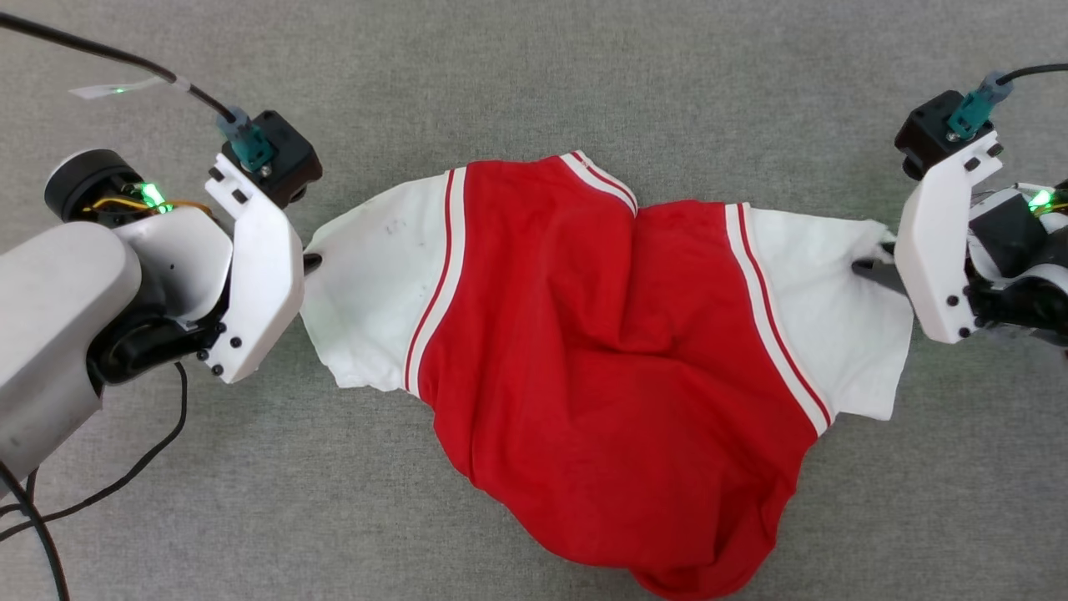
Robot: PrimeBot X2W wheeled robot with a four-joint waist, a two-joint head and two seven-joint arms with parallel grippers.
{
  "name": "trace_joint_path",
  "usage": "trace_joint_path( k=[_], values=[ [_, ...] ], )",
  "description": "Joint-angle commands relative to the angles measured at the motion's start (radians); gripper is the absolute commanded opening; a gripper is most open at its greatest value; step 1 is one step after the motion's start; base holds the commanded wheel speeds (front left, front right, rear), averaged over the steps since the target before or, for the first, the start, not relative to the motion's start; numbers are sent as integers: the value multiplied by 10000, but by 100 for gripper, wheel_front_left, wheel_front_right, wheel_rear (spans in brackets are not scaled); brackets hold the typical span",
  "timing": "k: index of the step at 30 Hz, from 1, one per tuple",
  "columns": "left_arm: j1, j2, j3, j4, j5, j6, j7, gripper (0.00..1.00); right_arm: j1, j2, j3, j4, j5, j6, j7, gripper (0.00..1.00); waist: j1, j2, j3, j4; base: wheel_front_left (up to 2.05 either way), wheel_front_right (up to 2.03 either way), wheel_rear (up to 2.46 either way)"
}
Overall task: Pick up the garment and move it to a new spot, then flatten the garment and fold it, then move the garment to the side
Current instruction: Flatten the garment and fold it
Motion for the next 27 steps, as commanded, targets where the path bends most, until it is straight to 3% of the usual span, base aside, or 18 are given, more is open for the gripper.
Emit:
trace_joint_path(
  k=[1,9,19,27],
  values=[
    [148,2,-27,56,-42,-35,-138,0,212,203,202,85,113,-4,-438,0,0,0,-323,-124,0,0,0],
    [180,220,-15,-77,176,-52,-1086,0,-167,-575,268,-427,282,-5,-2601,0,0,0,-1572,-325,0,0,0],
    [-493,491,471,-492,159,-59,-1927,0,-816,-1421,113,-1106,144,-5,-4123,0,0,0,-2382,-555,0,0,0],
    [-1814,277,1272,-158,933,64,-2922,0,-2159,-1087,-579,-680,-478,-5,-5142,0,0,0,-2140,-749,0,0,0]
  ],
)
